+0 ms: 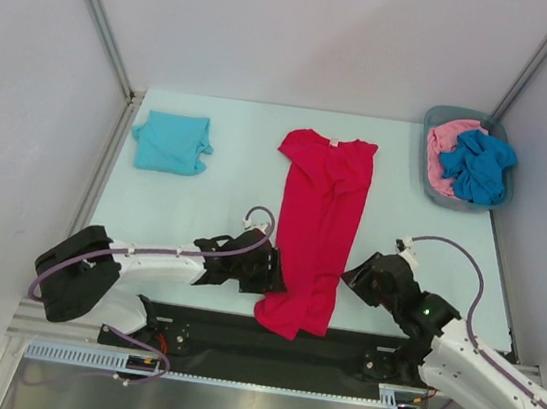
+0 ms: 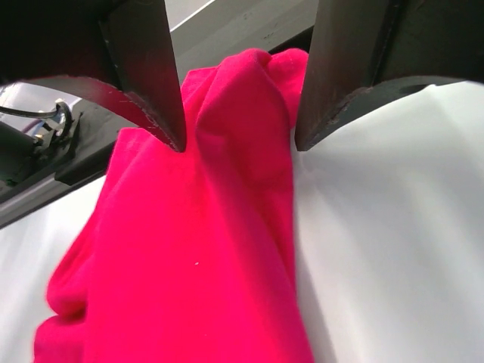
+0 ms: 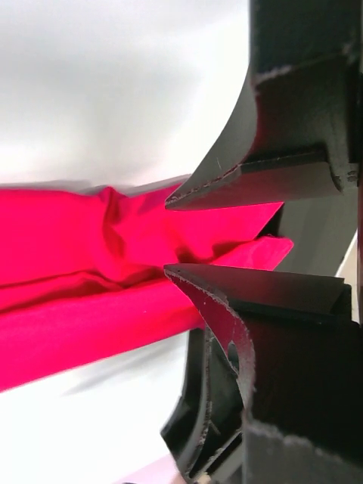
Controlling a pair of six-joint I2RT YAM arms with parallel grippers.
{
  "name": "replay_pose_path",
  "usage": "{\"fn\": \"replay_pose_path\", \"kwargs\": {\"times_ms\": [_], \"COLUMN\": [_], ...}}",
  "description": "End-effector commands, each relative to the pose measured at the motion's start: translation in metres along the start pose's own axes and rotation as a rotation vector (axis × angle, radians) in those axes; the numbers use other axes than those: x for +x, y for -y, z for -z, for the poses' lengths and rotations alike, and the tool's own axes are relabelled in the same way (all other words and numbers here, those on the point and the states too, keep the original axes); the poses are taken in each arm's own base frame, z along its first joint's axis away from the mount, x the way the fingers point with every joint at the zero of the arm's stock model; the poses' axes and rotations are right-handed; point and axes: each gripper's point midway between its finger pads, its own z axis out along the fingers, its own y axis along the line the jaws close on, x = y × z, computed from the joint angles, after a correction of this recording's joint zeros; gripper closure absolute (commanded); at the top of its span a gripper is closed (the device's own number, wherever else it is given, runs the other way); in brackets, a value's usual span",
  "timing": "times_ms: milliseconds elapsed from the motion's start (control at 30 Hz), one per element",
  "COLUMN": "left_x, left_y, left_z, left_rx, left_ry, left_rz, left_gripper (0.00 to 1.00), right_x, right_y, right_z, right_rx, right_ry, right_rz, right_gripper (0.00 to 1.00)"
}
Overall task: Fold and stack the t-shirts
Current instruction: Fold the tshirt
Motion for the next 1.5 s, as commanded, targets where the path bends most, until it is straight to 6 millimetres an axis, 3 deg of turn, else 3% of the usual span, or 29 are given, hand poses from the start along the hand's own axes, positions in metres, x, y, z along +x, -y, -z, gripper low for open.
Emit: {"fn": "replay_pose_path", "kwargs": {"times_ms": [0, 133, 200, 400, 667, 1100, 1300, 1467], "left_x": [-0.005, 0.001, 0.006, 0.005, -0.004, -0.007, -0.007, -0.007], "left_y": [0.017, 0.011, 0.003, 0.0, 0.005, 0.003, 0.003, 0.004], "left_z": [0.006, 0.005, 0.004, 0.004, 0.007, 0.009, 0.01, 0.011], "left_rx": [0.105, 0.129, 0.114, 0.132, 0.137, 0.146, 0.148, 0.154], "left_ry": [0.038, 0.039, 0.029, 0.042, 0.055, 0.056, 0.056, 0.052], "left_rz": [-0.025, -0.002, 0.005, 0.022, 0.028, 0.038, 0.038, 0.043], "left_gripper": [0.34, 0.31, 0.31, 0.31, 0.31, 0.32, 0.32, 0.33], "right_x": [0.013, 0.035, 0.037, 0.057, 0.084, 0.091, 0.09, 0.091], "right_y": [0.027, 0.042, 0.035, 0.042, 0.029, 0.021, 0.022, 0.021], "right_z": [0.005, 0.003, 0.006, 0.001, -0.008, -0.006, -0.006, -0.006], "right_rx": [0.03, -0.045, -0.114, -0.099, -0.086, -0.11, -0.111, -0.113], "right_ry": [-0.022, -0.063, -0.064, -0.127, -0.195, -0.217, -0.212, -0.214], "right_rz": [-0.035, -0.088, -0.12, -0.111, -0.063, -0.069, -0.069, -0.077], "right_gripper": [0.61, 0.6, 0.58, 0.58, 0.57, 0.51, 0.58, 0.78]}}
